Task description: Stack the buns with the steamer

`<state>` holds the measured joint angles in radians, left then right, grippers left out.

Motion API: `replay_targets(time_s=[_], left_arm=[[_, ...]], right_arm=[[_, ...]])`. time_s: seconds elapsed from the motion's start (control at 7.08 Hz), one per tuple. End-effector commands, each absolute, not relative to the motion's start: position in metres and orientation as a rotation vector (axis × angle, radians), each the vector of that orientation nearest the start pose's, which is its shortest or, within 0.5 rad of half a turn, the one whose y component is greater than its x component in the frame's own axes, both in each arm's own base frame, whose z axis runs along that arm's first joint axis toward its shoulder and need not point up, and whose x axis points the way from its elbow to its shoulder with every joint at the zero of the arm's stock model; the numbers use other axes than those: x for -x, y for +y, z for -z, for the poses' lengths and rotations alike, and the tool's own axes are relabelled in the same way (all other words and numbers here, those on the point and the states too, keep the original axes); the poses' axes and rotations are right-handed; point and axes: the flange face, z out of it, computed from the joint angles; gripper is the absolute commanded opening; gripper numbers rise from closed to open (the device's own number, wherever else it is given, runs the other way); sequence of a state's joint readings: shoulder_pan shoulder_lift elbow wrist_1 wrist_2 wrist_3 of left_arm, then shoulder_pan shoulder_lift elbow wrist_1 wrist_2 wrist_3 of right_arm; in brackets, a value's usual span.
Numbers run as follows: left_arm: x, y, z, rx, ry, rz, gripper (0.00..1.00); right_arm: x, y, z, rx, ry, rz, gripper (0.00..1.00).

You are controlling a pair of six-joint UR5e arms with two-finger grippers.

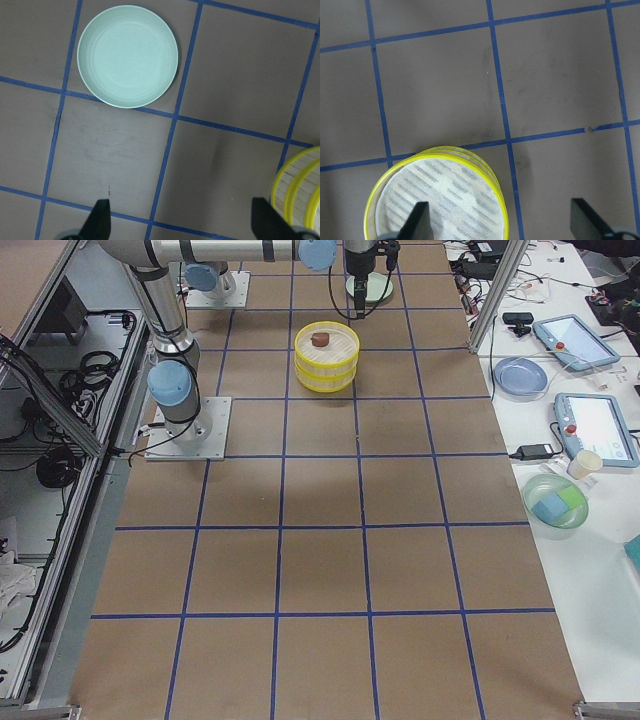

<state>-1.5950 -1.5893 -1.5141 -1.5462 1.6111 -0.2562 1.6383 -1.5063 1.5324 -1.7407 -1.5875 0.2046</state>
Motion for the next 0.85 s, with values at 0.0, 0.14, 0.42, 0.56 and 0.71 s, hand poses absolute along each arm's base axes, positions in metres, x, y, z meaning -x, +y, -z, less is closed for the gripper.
replay_targets(time_s=[0.0,0.14,0.42,0.56,0.71], left_arm=[[0.137,-0.503,-0.510,0.375,3.086,0.105,1.00],[0.139,-0.501,-0.507,0.368,3.088,0.093,1.00],[0.143,-0.502,-0.502,0.361,3.090,0.079,1.00],[0.143,-0.501,-0.501,0.361,3.088,0.075,1.00],[0.143,-0.501,-0.500,0.360,3.088,0.070,1.00]], right_arm=[[-0.167,-0.523,-0.491,-0.216,3.125,0.226,1.00],[-0.167,-0.522,-0.492,-0.216,3.125,0.228,1.00],[-0.167,-0.522,-0.492,-0.216,3.125,0.228,1.00],[-0.167,-0.522,-0.492,-0.216,3.125,0.228,1.00],[-0.167,-0.523,-0.491,-0.216,3.125,0.226,1.00]])
